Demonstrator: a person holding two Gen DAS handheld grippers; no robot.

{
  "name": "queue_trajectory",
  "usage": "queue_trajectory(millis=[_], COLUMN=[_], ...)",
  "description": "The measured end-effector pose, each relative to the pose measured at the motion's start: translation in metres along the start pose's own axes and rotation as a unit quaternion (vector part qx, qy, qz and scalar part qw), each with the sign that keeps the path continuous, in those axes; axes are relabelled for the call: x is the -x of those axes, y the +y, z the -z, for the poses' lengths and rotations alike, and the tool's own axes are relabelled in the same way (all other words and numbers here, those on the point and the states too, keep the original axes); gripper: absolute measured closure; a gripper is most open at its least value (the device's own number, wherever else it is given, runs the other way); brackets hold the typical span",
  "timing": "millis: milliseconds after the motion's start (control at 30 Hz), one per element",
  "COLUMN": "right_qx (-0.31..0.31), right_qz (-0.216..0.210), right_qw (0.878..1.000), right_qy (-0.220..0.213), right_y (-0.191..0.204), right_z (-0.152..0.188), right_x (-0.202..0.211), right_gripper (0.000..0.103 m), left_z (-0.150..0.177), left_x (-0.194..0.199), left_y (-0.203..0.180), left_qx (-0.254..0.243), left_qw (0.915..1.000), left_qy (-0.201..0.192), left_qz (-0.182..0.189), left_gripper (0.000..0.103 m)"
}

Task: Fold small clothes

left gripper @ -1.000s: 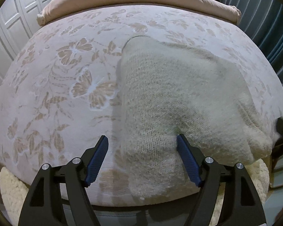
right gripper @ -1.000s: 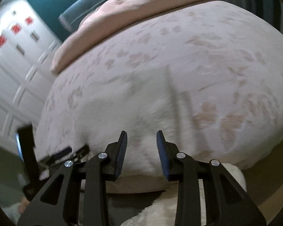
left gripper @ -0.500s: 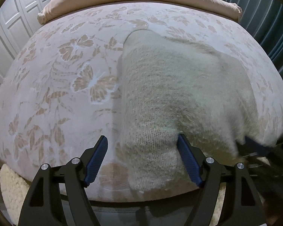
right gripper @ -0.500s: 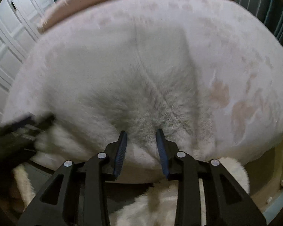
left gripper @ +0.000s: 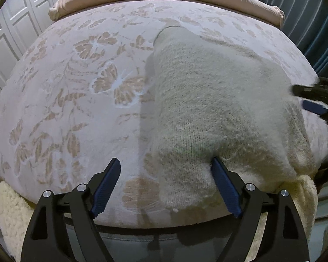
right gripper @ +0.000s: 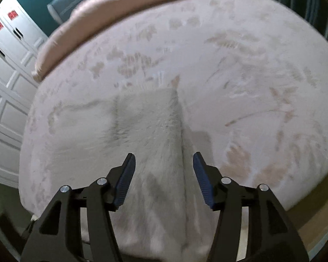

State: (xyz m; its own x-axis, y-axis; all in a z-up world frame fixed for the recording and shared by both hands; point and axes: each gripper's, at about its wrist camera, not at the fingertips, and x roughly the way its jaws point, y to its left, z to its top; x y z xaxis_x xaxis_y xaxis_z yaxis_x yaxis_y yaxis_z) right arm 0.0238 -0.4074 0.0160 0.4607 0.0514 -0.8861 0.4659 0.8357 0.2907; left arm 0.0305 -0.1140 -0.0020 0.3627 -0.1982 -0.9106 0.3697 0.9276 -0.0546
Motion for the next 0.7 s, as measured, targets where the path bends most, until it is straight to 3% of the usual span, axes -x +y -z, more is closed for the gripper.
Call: queue_trajectory(millis=[33, 67, 100, 133, 200, 267, 333, 433, 467, 600, 700], right_qx=[-0.002, -0.001, 0.002, 0.011, 0.029, 0.046, 0.044, 0.042, 0.038, 0.017, 0.036], right_qz=[-0.007, -0.009, -0.013, -0.025, -0.068, -0.079, -0.070, 0.021, 0.024, 0.004, 0.000], right_qw=[1.000, 1.000, 1.000, 1.000, 0.996, 0.991, 0.992, 0.999, 0.999, 1.000, 0.997], right_qy=[0.020, 0.027, 0.018, 0.001, -0.057, -0.102, -0.093, -0.001, 0.016, -0.022, -0.066], right_y=[0.001, 0.002, 0.005, 0.012, 0.025, 0.035, 0.034, 0.019, 0.014, 0.015, 0.019], right_z=[-0.002, -0.003, -0.006, -0.010, -0.016, -0.020, -0.024, -0.019, -0.015, -0.009, 0.014], right_x=[-0.015, -0.022, -0.022, -0.012, 0.024, 0.049, 0.040, -0.030, -0.044, -0.009, 0.041], right_gripper=[0.052, 0.066, 0.088, 0.092, 0.094, 0.094, 0.094, 0.093, 0.092, 0.087, 0.087], left_z=[0.000, 0.000, 0.000, -0.001, 0.000, 0.000, 0.000, -0.001, -0.001, -0.001, -0.001], left_x=[0.001, 0.002, 0.003, 0.006, 0.008, 0.004, 0.001, -0.003, -0.004, -0.003, -0.003], left_y=[0.000, 0.001, 0.001, 0.002, 0.003, 0.003, 0.005, 0.001, -0.001, -0.002, -0.003], left_qx=[0.002, 0.005, 0.004, 0.001, -0.006, -0.008, 0.004, -0.002, -0.006, -0.010, -0.013], left_qw=[1.0000, 1.0000, 1.0000, 1.0000, 0.9999, 0.9999, 1.0000, 1.0000, 0.9999, 0.9997, 0.9997], left_qy=[0.000, 0.001, -0.001, -0.004, -0.011, -0.010, -0.007, -0.006, -0.008, -0.007, -0.009], left_qz=[0.000, 0.005, 0.008, 0.007, 0.001, -0.002, -0.001, -0.007, -0.010, -0.019, -0.020], left_gripper=[0.019, 0.019, 0.019, 0.019, 0.019, 0.019, 0.019, 0.015, 0.015, 0.015, 0.015])
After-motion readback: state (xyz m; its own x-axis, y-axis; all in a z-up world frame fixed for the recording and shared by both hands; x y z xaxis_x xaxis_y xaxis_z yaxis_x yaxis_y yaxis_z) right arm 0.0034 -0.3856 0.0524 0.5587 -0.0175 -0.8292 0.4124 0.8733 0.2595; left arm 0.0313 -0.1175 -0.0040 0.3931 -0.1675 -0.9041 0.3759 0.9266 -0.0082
